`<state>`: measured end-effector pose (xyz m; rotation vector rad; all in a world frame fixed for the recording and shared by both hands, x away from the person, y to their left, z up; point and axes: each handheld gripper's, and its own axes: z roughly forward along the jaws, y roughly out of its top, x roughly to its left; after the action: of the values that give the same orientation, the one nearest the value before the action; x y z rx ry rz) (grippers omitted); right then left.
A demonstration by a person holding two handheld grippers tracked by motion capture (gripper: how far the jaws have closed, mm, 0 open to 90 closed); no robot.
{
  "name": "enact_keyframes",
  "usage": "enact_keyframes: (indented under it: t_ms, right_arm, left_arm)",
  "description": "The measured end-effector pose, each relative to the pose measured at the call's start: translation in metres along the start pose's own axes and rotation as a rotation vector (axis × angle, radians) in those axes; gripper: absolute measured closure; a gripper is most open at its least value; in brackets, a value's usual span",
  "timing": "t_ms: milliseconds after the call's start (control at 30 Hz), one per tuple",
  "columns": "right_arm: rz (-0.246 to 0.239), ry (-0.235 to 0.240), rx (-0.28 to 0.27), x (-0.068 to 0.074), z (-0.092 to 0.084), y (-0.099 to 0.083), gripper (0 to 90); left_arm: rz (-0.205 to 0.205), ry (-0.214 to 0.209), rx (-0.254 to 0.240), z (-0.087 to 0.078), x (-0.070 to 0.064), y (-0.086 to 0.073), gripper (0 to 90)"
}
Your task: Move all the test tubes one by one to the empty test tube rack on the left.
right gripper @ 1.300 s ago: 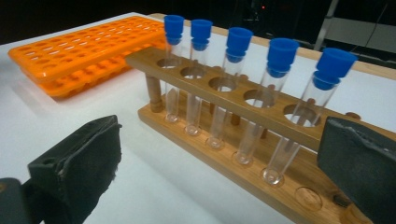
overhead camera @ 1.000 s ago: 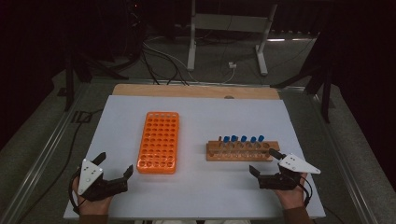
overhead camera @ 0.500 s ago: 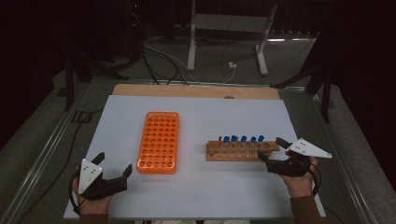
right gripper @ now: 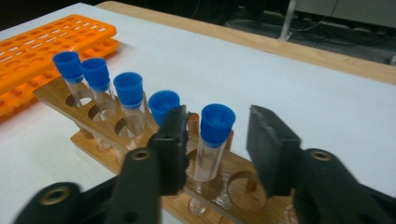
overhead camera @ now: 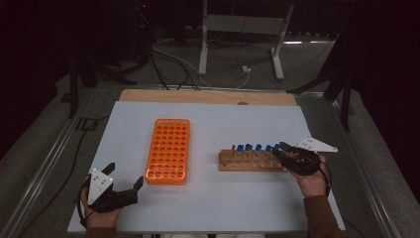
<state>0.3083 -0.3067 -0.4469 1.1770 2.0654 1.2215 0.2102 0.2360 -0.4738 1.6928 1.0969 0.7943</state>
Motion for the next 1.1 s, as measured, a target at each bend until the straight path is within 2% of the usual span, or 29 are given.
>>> enact_keyframes:
  t_ms: [133,267,533,867,1100]
  right_arm:
    - [-0.005,-0.012,0.031,0.000,0.008,0.000,67.8]
    - [-0.007,-0.005,0.046,0.001,0.012,-0.001,73.1]
    - [-0.009,-0.036,0.059,0.005,0.011,-0.003,73.1]
    - [-0.003,-0.027,0.060,0.007,0.010,-0.001,76.4]
    - [0.006,-0.015,0.052,0.007,0.006,0.005,76.5]
  left_arm:
    - [0.001,-0.001,0.000,0.000,0.000,0.000,1.7]
    - [-0.001,-0.001,0.000,0.000,0.000,0.000,1.7]
    - [0.002,-0.012,0.013,0.001,-0.001,-0.001,1.7]
    - [0.004,-0.044,0.032,0.005,-0.002,-0.002,1.7]
    - [-0.006,-0.066,0.020,0.004,-0.004,0.001,1.7]
